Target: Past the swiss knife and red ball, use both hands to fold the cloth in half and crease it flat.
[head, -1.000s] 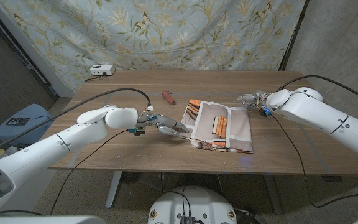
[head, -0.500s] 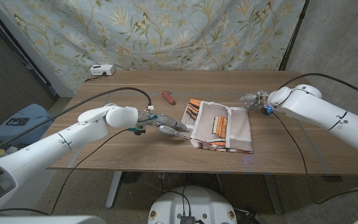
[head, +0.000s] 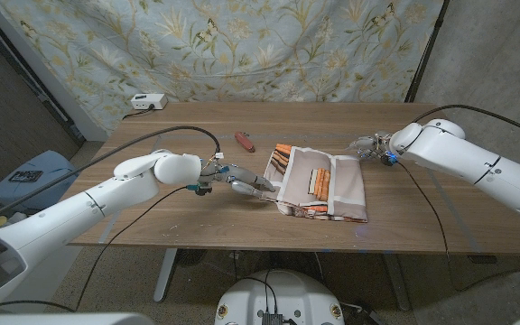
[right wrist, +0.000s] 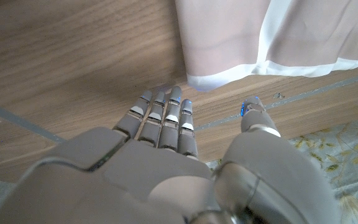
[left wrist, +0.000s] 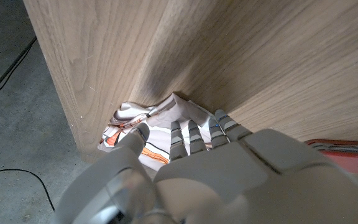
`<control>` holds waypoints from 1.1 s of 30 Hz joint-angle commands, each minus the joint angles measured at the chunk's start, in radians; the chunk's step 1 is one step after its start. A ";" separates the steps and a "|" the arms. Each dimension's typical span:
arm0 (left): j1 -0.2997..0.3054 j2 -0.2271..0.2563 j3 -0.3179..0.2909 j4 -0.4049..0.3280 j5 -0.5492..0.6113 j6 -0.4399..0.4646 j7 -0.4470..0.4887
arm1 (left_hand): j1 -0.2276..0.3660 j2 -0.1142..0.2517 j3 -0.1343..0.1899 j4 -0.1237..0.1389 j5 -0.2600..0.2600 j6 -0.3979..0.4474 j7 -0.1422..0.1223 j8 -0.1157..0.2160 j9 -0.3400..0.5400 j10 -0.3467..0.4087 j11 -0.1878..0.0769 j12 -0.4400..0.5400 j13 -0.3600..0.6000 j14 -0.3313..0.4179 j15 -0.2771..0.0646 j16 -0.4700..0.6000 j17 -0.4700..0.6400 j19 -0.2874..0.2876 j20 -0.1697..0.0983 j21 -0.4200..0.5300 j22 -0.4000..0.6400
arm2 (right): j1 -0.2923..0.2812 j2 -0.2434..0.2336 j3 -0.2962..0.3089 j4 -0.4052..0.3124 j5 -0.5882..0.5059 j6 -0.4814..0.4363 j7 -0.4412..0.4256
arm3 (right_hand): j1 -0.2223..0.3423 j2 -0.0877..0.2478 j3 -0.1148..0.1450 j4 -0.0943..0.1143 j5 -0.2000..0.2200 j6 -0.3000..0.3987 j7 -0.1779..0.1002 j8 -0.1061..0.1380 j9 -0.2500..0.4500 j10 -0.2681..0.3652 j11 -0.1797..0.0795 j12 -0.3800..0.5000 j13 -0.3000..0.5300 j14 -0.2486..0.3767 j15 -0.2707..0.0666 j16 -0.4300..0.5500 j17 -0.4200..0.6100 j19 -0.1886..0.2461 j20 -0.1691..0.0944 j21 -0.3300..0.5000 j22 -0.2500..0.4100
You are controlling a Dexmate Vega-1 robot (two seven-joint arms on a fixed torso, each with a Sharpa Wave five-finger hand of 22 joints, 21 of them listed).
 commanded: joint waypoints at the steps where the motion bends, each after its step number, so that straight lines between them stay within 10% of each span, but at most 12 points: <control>1: -0.003 -0.008 0.005 0.005 -0.004 0.009 0.003 | -0.001 0.003 0.010 0.000 0.000 0.009 -0.001 0.001 0.003 0.007 -0.001 0.000 0.003 0.003 0.004 0.000 0.002 0.006 -0.002 -0.003 0.003 | 0.041 0.024 -0.034 0.031 -0.017 -0.009 0.034 | 0.014 -0.002 0.000 0.007 0.005 0.013 0.001 0.002 0.004 0.020 -0.003 0.015 0.010 0.017 -0.001 0.005 0.005 0.001 0.006 0.003 0.001; 33: 0.005 -0.005 0.006 -0.009 -0.001 0.035 0.014 | 0.002 0.004 0.019 -0.007 0.000 0.006 -0.006 -0.001 0.003 0.001 0.000 -0.006 0.004 0.006 0.002 0.000 0.002 0.011 -0.003 -0.004 0.003 | 0.070 0.066 -0.080 0.044 -0.042 -0.038 0.039 | 0.174 -0.013 0.001 -0.002 0.033 0.216 -0.049 0.047 0.030 0.212 -0.107 0.264 0.181 0.279 -0.130 0.115 0.076 0.077 0.002 0.013 0.001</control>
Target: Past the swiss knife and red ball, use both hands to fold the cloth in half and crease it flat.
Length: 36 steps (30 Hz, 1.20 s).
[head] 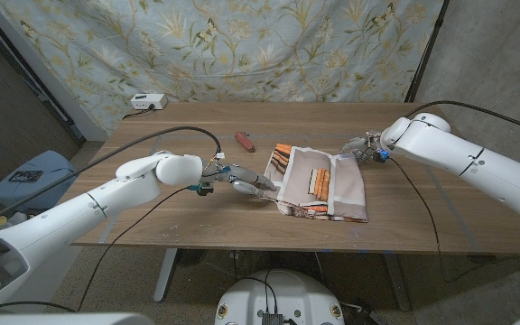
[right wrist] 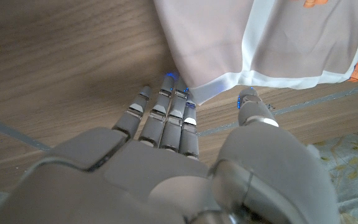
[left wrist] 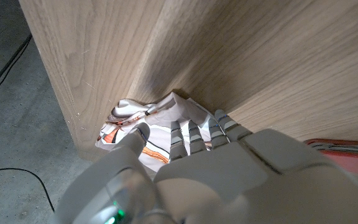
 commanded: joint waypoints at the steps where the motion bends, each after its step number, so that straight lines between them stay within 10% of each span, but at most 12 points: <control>1: 0.001 0.001 0.001 -0.008 0.000 0.011 -0.003 | 0.002 0.004 0.005 -0.002 0.000 0.007 -0.007 -0.001 0.003 0.002 0.001 -0.003 0.001 0.006 0.002 0.000 0.002 0.007 0.002 -0.003 0.004 | -0.018 0.017 0.001 0.003 -0.005 0.001 -0.034 | 0.046 -0.001 0.001 -0.001 0.009 0.064 -0.025 0.022 0.010 0.043 -0.026 0.053 0.038 0.063 -0.037 0.035 0.024 0.030 -0.018 0.010 0.001; 16: 0.006 0.005 -0.002 -0.014 -0.006 0.022 0.002 | 0.002 0.004 0.006 -0.005 -0.001 0.007 -0.010 -0.001 0.003 0.002 -0.002 -0.004 0.002 0.010 0.001 0.001 0.002 0.011 0.002 -0.003 0.004 | 0.001 0.066 -0.034 0.032 -0.046 -0.005 -0.077 | 0.269 0.023 0.011 -0.011 0.021 0.270 -0.116 0.095 0.041 0.235 -0.145 0.202 0.102 0.215 -0.155 0.154 0.124 0.127 -0.078 0.016 0.002; 23: 0.006 0.004 -0.004 -0.009 -0.016 0.021 0.004 | 0.003 0.003 0.006 -0.007 -0.002 0.008 -0.011 0.000 0.003 0.003 -0.002 -0.004 0.002 0.011 0.001 0.001 0.002 0.011 0.001 -0.004 0.004 | 0.035 0.093 -0.059 0.049 -0.063 -0.024 -0.073 | 0.417 0.046 0.037 -0.018 0.015 0.318 -0.139 0.113 0.048 0.297 -0.167 0.213 0.076 0.246 -0.185 0.184 0.161 0.151 -0.101 0.016 0.003; 36: 0.002 -0.002 -0.001 0.008 -0.021 0.009 0.012 | 0.004 0.004 0.005 -0.010 -0.002 0.010 -0.011 0.000 0.003 0.004 -0.002 -0.004 0.002 0.013 0.000 0.002 0.002 0.013 0.002 -0.005 0.004 | 0.088 0.100 -0.094 0.014 -0.065 -0.098 -0.056 | 0.486 0.048 0.036 -0.013 0.004 0.341 -0.136 0.121 0.050 0.312 -0.167 0.217 0.076 0.271 -0.188 0.200 0.180 0.162 -0.103 0.015 0.004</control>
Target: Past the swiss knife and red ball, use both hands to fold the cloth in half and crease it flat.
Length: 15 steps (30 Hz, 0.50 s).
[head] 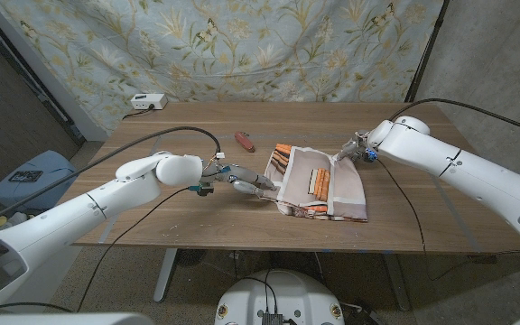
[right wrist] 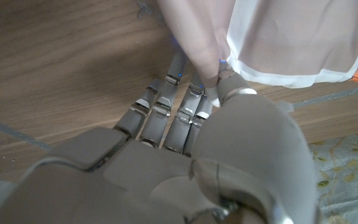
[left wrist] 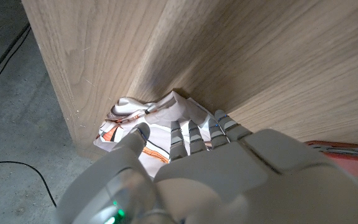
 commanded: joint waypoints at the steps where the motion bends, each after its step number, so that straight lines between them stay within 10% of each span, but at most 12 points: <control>1: -0.004 -0.006 0.002 0.016 -0.011 -0.011 0.010 | 0.004 0.004 0.001 -0.006 -0.002 0.005 -0.006 0.000 0.003 0.003 -0.002 -0.001 0.002 0.004 0.002 0.001 0.002 0.010 0.000 -0.001 0.006 | 0.073 0.029 -0.049 -0.024 -0.005 -0.066 0.007 | 0.024 0.002 0.004 0.003 -0.006 0.012 0.000 0.007 0.003 0.013 0.002 0.007 0.006 0.012 -0.146 0.009 0.005 0.006 0.004 0.000 -0.001; 15: -0.011 -0.010 0.003 0.037 -0.020 -0.024 0.014 | 0.009 0.004 0.001 -0.015 -0.002 0.010 -0.006 0.002 0.003 0.005 -0.002 -0.001 0.002 0.006 0.002 0.001 0.000 0.015 -0.001 -0.001 0.006 | 0.109 0.053 -0.059 -0.067 0.025 -0.136 -0.023 | 0.054 0.009 -0.008 0.011 -0.017 0.019 0.006 0.009 0.004 0.023 0.006 0.008 0.004 0.022 -0.145 0.018 0.017 0.016 0.013 0.000 0.000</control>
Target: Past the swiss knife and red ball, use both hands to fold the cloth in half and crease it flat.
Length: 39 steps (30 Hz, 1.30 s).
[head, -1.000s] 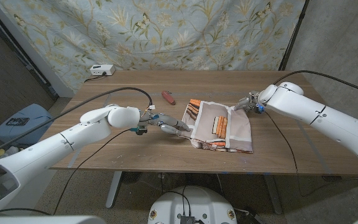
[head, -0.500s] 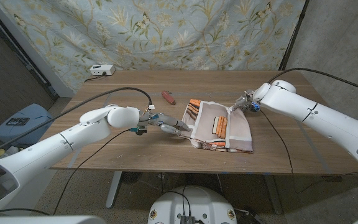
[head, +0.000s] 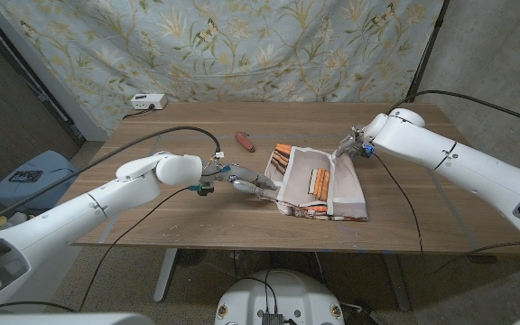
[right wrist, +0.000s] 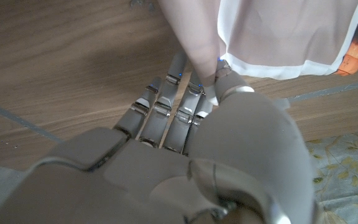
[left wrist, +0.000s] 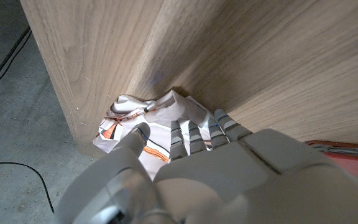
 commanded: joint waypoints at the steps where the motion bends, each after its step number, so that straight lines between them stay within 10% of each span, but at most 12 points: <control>1: -0.005 -0.001 0.001 0.017 -0.009 -0.016 0.008 | 0.010 0.004 -0.001 -0.009 -0.002 0.006 -0.003 0.002 0.003 0.005 -0.002 -0.001 0.002 0.007 0.001 0.001 0.000 0.010 -0.002 -0.001 0.004 | 0.045 0.032 -0.012 -0.043 0.031 -0.053 -0.024 | 0.019 0.002 -0.001 0.005 -0.002 0.008 0.005 0.005 0.004 0.010 -0.001 0.006 0.006 0.010 -0.140 0.006 0.007 0.012 0.010 0.000 0.000; 39: -0.023 0.009 -0.007 0.097 -0.067 -0.079 -0.005 | 0.023 0.006 -0.006 -0.029 -0.004 0.015 -0.006 0.003 0.003 0.010 -0.004 -0.001 0.002 0.013 -0.002 0.002 0.000 0.016 -0.002 -0.002 0.004 | 0.197 0.140 -0.113 -0.015 0.086 -0.126 -0.054 | 0.073 0.012 -0.020 0.010 -0.013 0.010 0.028 0.000 0.001 0.009 0.019 0.006 0.011 0.025 -0.131 0.001 0.018 0.029 0.029 -0.002 0.000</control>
